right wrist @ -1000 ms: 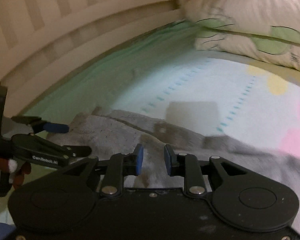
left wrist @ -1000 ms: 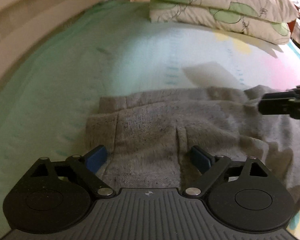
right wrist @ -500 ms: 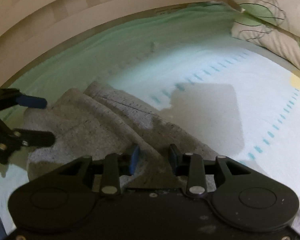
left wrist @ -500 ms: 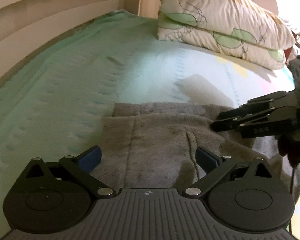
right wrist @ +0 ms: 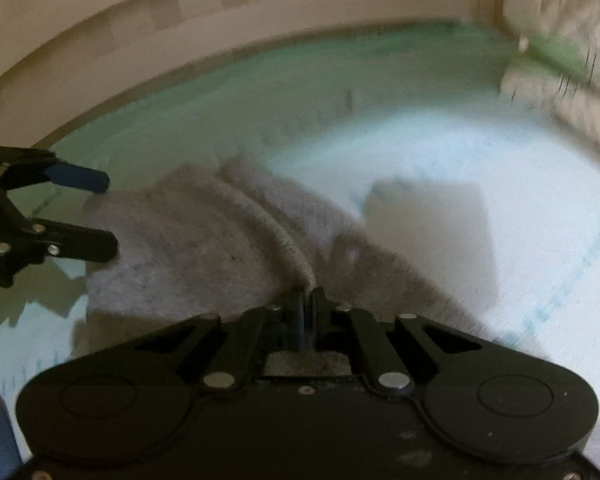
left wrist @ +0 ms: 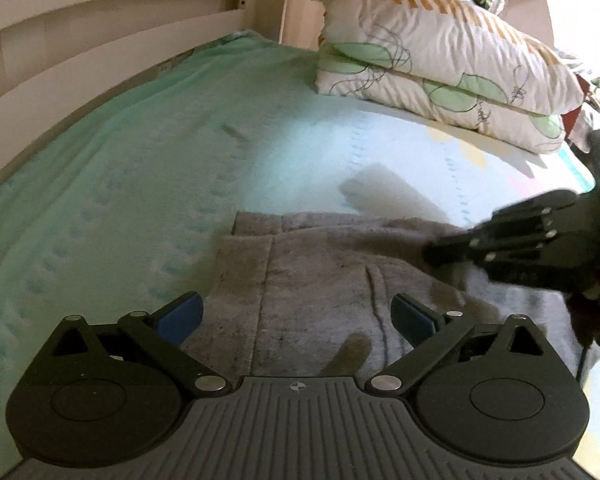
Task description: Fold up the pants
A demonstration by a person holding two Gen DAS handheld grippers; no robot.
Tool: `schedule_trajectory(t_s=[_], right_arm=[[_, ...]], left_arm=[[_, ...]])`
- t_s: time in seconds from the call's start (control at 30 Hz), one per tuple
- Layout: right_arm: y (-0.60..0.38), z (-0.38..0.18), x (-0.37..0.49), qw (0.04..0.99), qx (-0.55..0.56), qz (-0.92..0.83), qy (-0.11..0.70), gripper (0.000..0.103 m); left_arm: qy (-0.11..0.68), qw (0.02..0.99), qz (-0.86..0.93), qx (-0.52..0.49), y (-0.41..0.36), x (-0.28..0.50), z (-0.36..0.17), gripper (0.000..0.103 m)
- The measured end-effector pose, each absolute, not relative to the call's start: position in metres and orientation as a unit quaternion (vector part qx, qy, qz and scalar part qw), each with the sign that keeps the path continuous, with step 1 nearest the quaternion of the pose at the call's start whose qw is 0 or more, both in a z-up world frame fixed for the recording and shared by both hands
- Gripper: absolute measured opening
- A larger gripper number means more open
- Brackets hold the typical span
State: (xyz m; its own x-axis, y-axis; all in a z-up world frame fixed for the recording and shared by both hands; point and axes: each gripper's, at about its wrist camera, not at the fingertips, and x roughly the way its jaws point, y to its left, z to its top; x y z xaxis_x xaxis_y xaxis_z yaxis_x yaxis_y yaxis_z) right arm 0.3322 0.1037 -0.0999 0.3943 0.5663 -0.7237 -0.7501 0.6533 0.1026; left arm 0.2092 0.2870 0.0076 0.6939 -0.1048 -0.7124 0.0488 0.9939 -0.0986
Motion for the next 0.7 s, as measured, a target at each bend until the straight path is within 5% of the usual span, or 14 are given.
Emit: schedule_trajectory(t_s=[0.17,0.47,0.7], right_arm=[[0.099,-0.073,0.327,0.866,-0.138,0.364,0.314,0.004],[0.122,-0.116,0.363,0.853,-0.149,0.326,0.378,0.012],[0.071,-0.068,0.338,0.893,-0.065,0.292,0.336,0.015]], left_arm=[[0.375,0.925,-0.052,-0.026,0.275,0.217,0.014,0.102],[0.449,0.893,-0.034,0.025,0.254,0.262,-0.036,0.103],[0.474,0.880,-0.026,-0.018,0.266,0.274,-0.040,0.102]])
